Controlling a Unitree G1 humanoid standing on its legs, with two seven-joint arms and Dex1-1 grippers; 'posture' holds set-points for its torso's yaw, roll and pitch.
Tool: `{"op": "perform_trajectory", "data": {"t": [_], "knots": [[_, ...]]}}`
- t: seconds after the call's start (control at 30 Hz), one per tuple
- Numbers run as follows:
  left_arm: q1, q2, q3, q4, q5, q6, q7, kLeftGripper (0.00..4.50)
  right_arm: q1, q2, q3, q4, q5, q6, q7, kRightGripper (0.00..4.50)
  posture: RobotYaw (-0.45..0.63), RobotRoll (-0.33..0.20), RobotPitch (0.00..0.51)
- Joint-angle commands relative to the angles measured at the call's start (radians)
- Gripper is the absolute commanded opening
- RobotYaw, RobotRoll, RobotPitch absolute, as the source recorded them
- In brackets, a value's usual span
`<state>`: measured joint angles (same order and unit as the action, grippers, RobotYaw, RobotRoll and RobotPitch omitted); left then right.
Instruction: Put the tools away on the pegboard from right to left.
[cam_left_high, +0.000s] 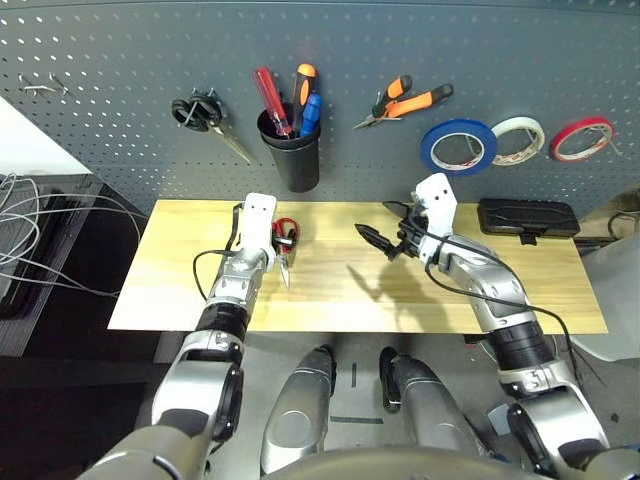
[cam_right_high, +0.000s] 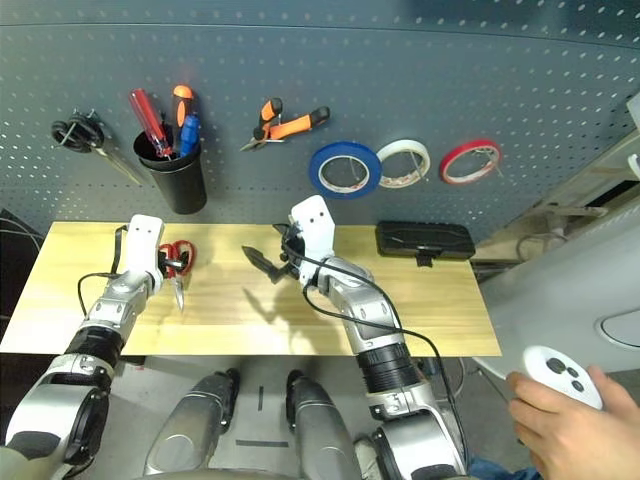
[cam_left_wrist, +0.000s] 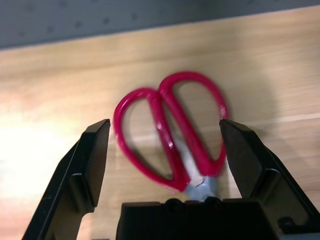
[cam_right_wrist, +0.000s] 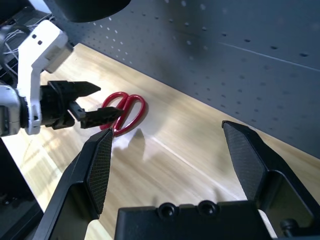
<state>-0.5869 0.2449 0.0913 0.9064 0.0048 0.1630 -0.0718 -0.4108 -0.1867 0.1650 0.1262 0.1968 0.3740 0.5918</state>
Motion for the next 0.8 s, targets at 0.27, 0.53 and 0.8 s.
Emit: {"op": "perform_trajectory", "data": {"t": [0.27,0.53,0.8], "knots": [[-0.041,0.039,0.083,0.174,-0.031,-0.045,0.091,4.47,0.033,0.001,0.017,-0.050,-0.002,0.034,0.000,4.50,0.04,0.000,0.270],[-0.058,0.056,0.085,0.251,-0.023,-0.064,0.100,4.47,0.033,0.004,0.026,-0.077,0.000,0.057,0.002,4.50,0.03,0.000,0.269],[-0.085,0.044,0.078,0.296,-0.016,-0.052,0.073,4.47,0.040,0.008,0.032,-0.126,0.004,0.085,-0.001,4.50,0.02,0.000,0.268]]}}
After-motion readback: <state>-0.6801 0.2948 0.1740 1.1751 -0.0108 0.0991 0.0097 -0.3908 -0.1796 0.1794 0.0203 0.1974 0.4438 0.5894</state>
